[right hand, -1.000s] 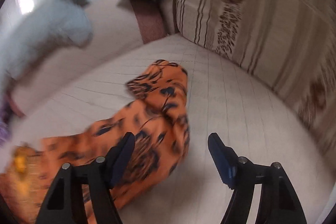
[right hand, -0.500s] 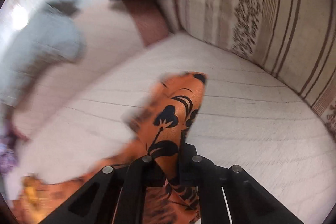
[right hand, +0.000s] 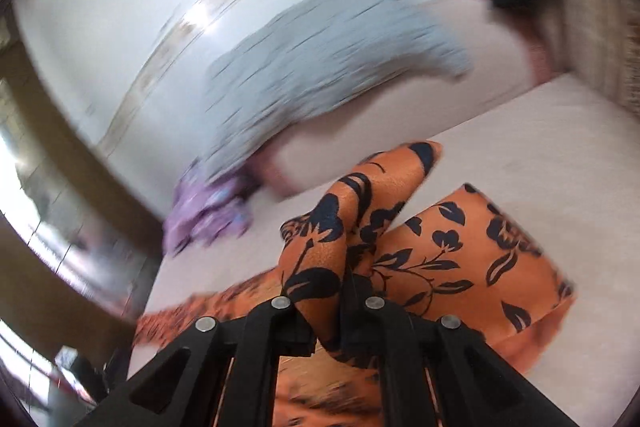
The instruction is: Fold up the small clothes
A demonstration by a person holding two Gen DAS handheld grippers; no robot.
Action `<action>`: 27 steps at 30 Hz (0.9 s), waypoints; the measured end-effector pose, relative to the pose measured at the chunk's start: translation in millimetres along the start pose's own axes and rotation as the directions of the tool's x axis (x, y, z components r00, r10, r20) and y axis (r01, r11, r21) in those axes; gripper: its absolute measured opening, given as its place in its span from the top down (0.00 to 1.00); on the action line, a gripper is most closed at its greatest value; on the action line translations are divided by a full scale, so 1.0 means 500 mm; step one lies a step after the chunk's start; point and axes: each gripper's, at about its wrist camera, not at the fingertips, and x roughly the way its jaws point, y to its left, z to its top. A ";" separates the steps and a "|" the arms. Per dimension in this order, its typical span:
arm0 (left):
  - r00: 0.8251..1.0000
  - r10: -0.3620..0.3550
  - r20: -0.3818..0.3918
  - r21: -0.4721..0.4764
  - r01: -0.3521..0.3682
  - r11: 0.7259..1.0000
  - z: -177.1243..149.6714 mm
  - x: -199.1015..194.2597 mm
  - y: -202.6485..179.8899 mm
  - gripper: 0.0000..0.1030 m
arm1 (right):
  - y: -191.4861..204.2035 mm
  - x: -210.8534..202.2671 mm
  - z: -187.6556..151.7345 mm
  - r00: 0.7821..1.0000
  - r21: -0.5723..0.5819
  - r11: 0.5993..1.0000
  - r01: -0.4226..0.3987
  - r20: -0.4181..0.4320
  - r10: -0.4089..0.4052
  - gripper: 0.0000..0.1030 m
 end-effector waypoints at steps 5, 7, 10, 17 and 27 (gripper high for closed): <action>0.999 0.023 -0.023 -0.079 -0.024 0.997 -0.016 0.013 0.088 0.00 | 0.098 0.174 -0.117 0.986 -0.059 0.998 -0.018 -0.164 0.008 0.93; 0.999 0.023 -0.041 -0.110 -0.027 0.994 -0.018 0.022 0.112 0.00 | 0.121 0.232 -0.177 0.969 -0.100 0.995 0.018 -0.242 -0.042 0.89; 0.999 0.028 -0.044 -0.151 -0.034 0.988 -0.020 0.024 0.143 0.00 | 0.139 0.310 -0.264 0.917 -0.180 0.982 0.061 -0.377 -0.126 0.88; 0.998 0.063 -0.014 -0.174 -0.065 0.983 -0.014 0.012 0.181 0.00 | 0.172 0.300 -0.317 0.909 -0.265 0.964 0.029 -0.394 -0.136 0.33; 0.992 0.121 -0.023 -0.247 -0.123 0.961 -0.016 0.011 0.243 0.00 | 0.165 0.239 -0.285 0.926 -0.257 0.966 0.039 -0.355 -0.132 0.33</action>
